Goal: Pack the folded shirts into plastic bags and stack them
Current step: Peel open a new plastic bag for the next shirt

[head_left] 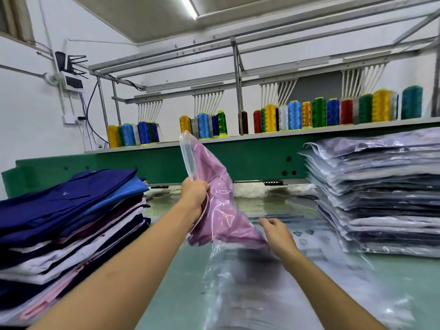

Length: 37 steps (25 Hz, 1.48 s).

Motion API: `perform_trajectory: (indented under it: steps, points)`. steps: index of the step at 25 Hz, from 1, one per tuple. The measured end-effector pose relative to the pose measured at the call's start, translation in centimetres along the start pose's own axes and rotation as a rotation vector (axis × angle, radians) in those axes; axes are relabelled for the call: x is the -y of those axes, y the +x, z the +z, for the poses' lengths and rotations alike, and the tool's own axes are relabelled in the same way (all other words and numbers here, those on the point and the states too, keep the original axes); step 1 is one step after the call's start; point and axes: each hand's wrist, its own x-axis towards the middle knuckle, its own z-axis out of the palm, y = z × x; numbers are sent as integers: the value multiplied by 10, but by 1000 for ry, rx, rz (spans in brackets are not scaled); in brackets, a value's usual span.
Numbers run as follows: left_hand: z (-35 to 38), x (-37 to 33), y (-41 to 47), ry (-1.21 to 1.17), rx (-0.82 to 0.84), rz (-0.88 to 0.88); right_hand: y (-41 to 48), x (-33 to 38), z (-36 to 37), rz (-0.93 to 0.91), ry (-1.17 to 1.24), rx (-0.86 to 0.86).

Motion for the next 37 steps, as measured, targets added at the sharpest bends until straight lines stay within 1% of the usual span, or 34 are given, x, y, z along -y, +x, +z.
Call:
perform_trajectory:
  steps: [3,5,6,8,9,10,12,13,16,18,20,24,26,29,32,34,37]
  points:
    - [6,-31,3,-24,136,34,10,1,-9,38,179,269]
    - [11,-44,3,-37,229,68,11,-4,-9,90,354,400]
    - [14,-49,3,-49,258,83,12,-4,-9,145,419,442]
    - [15,-54,5,-61,282,92,13,-2,-10,249,490,449]
    - [14,-56,8,-53,273,92,15,2,-11,260,492,416]
    - [12,-58,11,-35,246,88,19,7,-13,213,467,358]
    - [4,-62,23,23,146,89,24,27,-23,40,406,235]
    - [0,-64,29,56,82,97,27,40,-32,-35,392,201]
    - [-9,-76,47,98,-50,100,41,84,-67,-202,391,65]
    - [-4,-85,55,89,-49,86,53,111,-94,-299,363,-28]
    - [14,-93,60,95,-1,86,62,133,-127,-342,349,-86]
    - [71,-109,64,20,98,86,73,155,-199,-350,299,-186]
    - [104,-116,64,28,147,103,78,155,-234,-319,293,-233]
    - [156,-119,61,41,243,107,88,149,-291,-189,226,-294]
    - [206,-113,57,64,352,57,103,140,-350,-97,139,-394]
    - [239,-102,60,65,432,-5,115,132,-383,-54,85,-422]
    - [284,-91,63,137,560,-29,135,121,-421,69,-95,-439]
